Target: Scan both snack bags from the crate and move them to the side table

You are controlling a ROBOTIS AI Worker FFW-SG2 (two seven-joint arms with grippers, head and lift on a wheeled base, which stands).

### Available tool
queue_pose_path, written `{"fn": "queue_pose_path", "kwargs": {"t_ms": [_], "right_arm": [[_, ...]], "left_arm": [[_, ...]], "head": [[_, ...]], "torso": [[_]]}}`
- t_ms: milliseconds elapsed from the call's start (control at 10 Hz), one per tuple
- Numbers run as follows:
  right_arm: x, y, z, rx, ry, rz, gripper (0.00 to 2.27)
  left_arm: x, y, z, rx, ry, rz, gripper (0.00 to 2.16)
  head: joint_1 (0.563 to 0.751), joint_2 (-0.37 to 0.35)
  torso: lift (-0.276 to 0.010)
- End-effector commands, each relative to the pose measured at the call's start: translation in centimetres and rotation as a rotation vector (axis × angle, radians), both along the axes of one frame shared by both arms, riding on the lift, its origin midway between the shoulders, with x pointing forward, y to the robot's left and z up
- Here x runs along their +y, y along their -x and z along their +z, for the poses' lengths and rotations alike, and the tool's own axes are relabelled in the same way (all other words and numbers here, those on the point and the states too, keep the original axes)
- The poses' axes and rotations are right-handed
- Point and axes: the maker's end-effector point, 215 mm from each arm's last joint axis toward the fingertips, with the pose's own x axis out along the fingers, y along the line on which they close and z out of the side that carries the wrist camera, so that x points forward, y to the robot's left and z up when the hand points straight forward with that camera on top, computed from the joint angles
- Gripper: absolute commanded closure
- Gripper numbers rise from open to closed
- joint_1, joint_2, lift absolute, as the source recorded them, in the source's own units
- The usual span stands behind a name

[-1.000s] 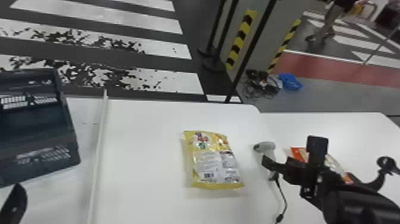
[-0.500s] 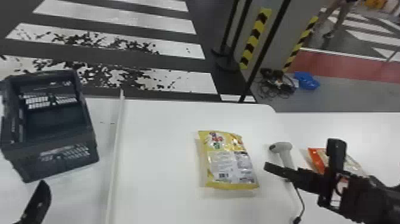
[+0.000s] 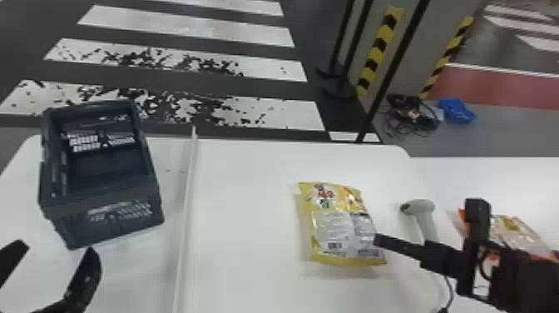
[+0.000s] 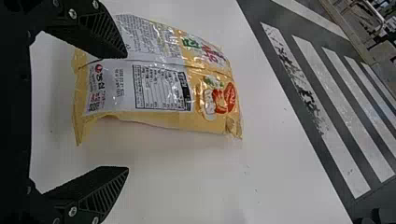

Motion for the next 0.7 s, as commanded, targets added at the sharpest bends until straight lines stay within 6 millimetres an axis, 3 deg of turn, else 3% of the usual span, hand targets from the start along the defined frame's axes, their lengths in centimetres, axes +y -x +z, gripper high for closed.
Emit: {"fn": "queue_pose_path", "kwargs": {"t_ms": [0, 200, 400, 500, 600], "right_arm": [[1.0, 0.0, -0.7, 0.019, -0.019, 0.017, 0.15], [2.1, 0.0, -1.3, 0.036, -0.036, 0.04, 0.15], [2.4, 0.2, -1.8, 0.055, -0.049, 0.049, 0.39], [2.5, 0.2, -1.7, 0.051, -0.06, 0.059, 0.77], [2.2, 0.2, -1.7, 0.053, -0.05, 0.064, 1.32]], "left_arm": [[0.0, 0.0, -0.1, 0.001, 0.0, 0.001, 0.08], [0.1, 0.1, -0.2, 0.004, -0.001, 0.001, 0.08], [0.1, 0.1, -0.2, 0.003, 0.002, 0.003, 0.08], [0.2, 0.1, -0.2, 0.002, 0.0, 0.004, 0.08], [0.1, 0.1, -0.2, 0.003, 0.002, 0.003, 0.08]], "head": [[0.695, -0.199], [0.695, -0.181], [0.695, -0.167], [0.695, -0.165], [0.695, -0.161]], "torso": [[-0.099], [-0.099], [-0.099], [-0.099], [-0.099]]}}
